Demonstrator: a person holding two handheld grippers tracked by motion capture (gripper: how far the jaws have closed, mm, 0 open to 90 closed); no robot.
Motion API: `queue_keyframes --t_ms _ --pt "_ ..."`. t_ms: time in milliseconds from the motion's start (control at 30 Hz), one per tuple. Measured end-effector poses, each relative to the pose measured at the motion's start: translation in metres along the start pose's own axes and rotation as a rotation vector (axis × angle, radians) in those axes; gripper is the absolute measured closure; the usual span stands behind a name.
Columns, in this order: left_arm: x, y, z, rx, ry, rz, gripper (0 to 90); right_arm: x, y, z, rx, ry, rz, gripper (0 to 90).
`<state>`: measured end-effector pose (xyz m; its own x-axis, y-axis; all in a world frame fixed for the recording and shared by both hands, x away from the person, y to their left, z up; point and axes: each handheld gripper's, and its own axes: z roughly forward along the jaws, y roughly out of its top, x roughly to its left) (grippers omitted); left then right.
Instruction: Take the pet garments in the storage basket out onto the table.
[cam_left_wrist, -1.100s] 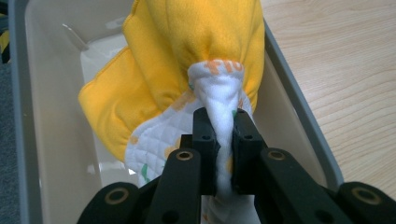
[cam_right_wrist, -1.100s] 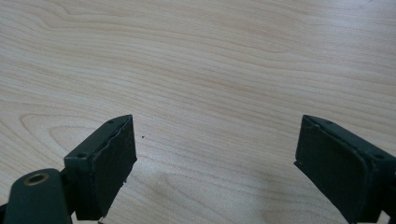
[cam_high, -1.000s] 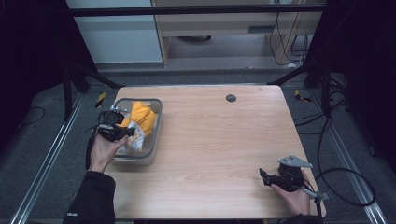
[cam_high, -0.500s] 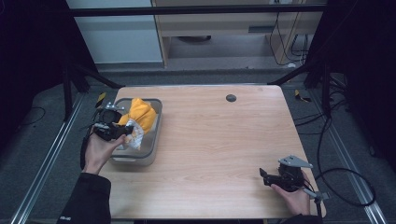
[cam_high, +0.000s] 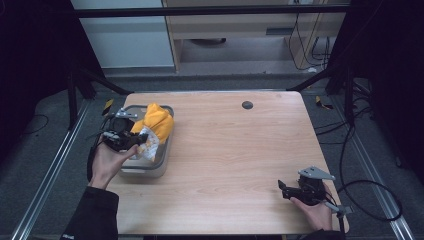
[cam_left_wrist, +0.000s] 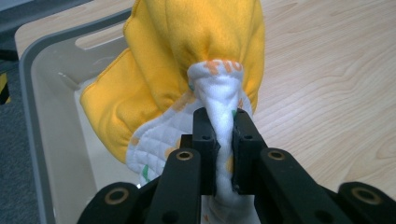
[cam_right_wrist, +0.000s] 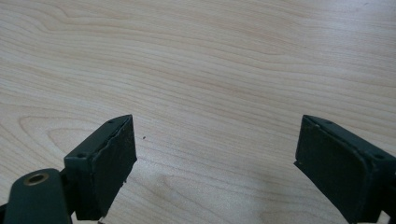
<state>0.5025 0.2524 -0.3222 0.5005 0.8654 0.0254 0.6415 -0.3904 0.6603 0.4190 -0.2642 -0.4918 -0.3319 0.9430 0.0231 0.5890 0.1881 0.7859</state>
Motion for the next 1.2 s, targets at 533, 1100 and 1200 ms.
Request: queue_keyframes --t_ms 533,1100,1200 --pt "-0.028 0.013 -0.006 -0.011 -0.046 0.070 82.6 0.000 0.000 0.000 -0.003 0.002 0.002 12.1" --pt "-0.061 0.024 -0.002 -0.013 -0.113 0.144 82.6 -0.001 0.000 -0.001 -0.005 -0.001 0.005 12.1" --pt "-0.065 0.024 0.000 -0.012 -0.120 0.151 82.6 -0.001 0.000 -0.001 -0.006 0.000 0.006 12.1"
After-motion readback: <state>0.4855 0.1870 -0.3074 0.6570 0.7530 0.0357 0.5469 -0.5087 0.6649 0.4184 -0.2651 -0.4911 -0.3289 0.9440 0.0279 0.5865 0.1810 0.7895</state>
